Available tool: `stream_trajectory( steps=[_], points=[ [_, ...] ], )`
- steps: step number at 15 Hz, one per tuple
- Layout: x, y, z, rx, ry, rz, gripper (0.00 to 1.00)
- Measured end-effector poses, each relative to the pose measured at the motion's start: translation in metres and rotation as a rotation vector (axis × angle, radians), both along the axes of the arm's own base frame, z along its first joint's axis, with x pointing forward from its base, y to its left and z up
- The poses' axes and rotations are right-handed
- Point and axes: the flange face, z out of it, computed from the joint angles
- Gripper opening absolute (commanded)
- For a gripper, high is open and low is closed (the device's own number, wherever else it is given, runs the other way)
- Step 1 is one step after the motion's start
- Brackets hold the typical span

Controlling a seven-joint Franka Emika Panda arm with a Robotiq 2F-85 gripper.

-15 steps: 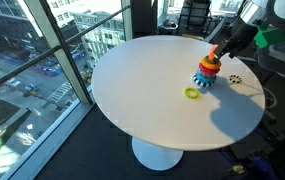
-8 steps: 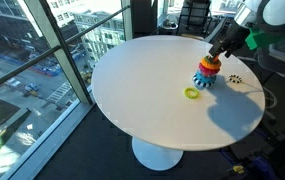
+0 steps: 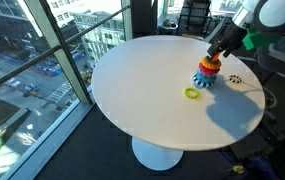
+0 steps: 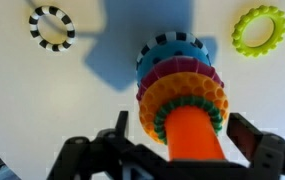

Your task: Remove the green ring from the stake

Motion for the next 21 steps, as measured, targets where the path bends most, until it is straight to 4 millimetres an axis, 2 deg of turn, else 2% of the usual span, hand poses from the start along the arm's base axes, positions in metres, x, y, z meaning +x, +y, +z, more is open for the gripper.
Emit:
stream_trajectory(
  steps=[8,13,14,15,16,17,20,21],
  points=[
    [0.0027,0.0048,0.0008,0.06,-0.029,-0.047,1.0],
    [0.0025,0.005,-0.0053,0.065,-0.02,-0.054,1.0],
    [0.0025,0.005,-0.0065,0.066,-0.018,-0.055,0.97],
    [0.0026,0.0049,-0.0066,0.066,-0.018,-0.055,0.83],
    [0.0026,0.0049,-0.007,0.066,-0.017,-0.055,0.72],
    [0.0027,0.0049,-0.007,0.066,-0.018,-0.056,0.71],
    [0.0028,0.0049,-0.0068,0.066,-0.018,-0.056,0.45],
    [0.0033,0.0048,-0.0061,0.066,-0.02,-0.056,0.45]
  ],
)
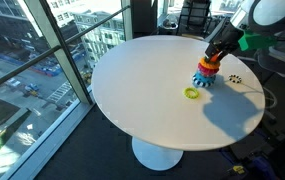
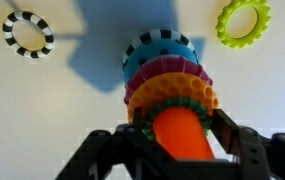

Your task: Remove the green ring from the stake

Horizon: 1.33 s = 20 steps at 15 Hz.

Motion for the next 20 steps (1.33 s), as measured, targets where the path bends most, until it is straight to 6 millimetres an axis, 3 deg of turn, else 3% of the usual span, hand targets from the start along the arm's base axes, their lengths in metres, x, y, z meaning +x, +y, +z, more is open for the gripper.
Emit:
stream_trajectory(
  steps=[9,20],
  points=[
    [0.001,0.0,0.008,0.0,-0.016,0.0,0.45],
    [-0.001,0.001,0.076,0.0,-0.141,0.001,0.45]
  ],
)
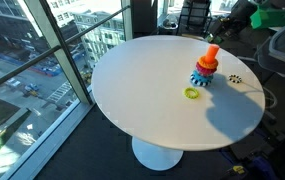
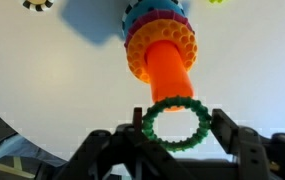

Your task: Remove the green ring from the stake

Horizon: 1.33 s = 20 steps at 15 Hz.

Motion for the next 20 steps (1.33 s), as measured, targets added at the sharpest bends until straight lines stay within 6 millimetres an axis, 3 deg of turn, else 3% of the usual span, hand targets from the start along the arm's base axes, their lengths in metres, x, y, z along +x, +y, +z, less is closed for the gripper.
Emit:
stream_trajectory(
  steps=[5,10,15,20],
  points=[
    [-0.004,-0.012,0.023,0.013,-0.036,-0.033,0.45],
    [-0.01,-0.049,0.02,0.02,-0.017,-0.107,0.45],
    [-0.022,-0.087,0.005,0.03,0.034,-0.181,0.45],
    [-0.031,-0.105,-0.034,0.049,0.12,-0.233,0.45]
  ],
)
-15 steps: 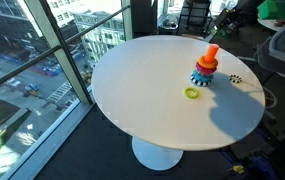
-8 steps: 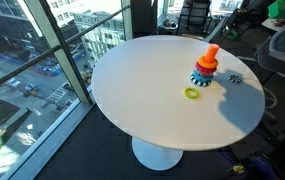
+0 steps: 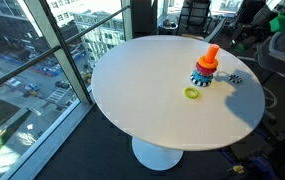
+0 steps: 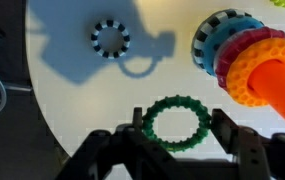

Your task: Remove the green ring from the stake

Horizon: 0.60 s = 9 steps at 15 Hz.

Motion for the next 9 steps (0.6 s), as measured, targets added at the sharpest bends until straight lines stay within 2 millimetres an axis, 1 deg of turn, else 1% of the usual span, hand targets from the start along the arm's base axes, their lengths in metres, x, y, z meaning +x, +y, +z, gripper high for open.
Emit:
stream_trajectory(
  steps=[4,9],
  points=[
    [-0.002,-0.005,-0.038,0.016,0.072,-0.018,0.45],
    [-0.007,-0.012,-0.074,0.023,0.142,-0.034,0.45]
  ],
)
